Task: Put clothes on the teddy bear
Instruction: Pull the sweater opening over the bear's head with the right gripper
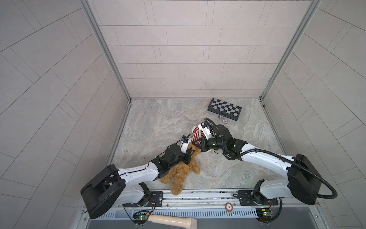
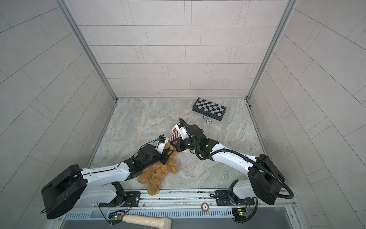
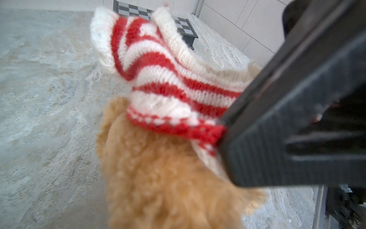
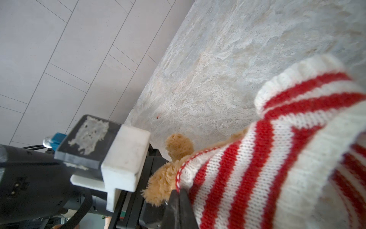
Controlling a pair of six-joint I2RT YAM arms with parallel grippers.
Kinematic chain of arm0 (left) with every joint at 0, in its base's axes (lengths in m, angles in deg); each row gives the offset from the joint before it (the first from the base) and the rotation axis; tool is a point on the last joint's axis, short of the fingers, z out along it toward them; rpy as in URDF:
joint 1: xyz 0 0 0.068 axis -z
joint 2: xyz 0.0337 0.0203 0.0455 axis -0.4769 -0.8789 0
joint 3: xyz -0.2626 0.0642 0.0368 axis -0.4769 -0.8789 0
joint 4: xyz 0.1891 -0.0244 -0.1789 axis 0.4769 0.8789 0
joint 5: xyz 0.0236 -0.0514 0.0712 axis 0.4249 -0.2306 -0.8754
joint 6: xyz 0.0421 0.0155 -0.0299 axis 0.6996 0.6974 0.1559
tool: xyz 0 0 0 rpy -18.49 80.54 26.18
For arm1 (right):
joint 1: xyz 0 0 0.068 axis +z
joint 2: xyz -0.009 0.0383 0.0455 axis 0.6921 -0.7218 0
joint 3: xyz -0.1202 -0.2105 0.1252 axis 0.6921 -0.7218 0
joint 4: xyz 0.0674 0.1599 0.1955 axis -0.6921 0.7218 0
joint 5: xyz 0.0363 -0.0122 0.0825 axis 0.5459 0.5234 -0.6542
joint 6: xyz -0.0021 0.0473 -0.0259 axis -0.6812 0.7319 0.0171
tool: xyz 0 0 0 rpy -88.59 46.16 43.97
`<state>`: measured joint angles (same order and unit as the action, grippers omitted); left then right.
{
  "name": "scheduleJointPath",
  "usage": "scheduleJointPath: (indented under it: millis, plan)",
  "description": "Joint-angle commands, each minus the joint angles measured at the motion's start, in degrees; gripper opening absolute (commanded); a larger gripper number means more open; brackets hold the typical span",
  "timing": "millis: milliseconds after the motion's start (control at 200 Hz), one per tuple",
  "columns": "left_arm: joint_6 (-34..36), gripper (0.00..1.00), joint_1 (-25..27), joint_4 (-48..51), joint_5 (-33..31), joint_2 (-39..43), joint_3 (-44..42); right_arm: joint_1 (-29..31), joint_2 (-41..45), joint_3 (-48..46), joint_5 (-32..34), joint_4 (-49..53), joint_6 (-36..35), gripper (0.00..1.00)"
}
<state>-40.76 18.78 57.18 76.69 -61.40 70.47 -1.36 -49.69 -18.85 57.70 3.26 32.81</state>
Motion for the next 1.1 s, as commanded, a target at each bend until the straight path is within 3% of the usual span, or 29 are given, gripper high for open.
scheduleJointPath:
  millis: [0, 741, 1096]
  plan:
    - [1.7, 0.0, -0.4, -1.9, -0.9, 1.8, -0.6, 0.6, 2.0, 0.4, -2.0, -0.9, 1.6, 0.0]
    - [3.2, 0.0, -0.8, 7.7, -5.5, 10.9, -3.3, 1.2, 3.5, 5.0, -4.1, 4.9, -2.8, 0.0]
    - [3.3, 0.0, -1.0, 6.6, -0.8, 10.7, -2.9, 1.2, 0.7, 6.1, -4.7, 0.3, -2.6, 0.0]
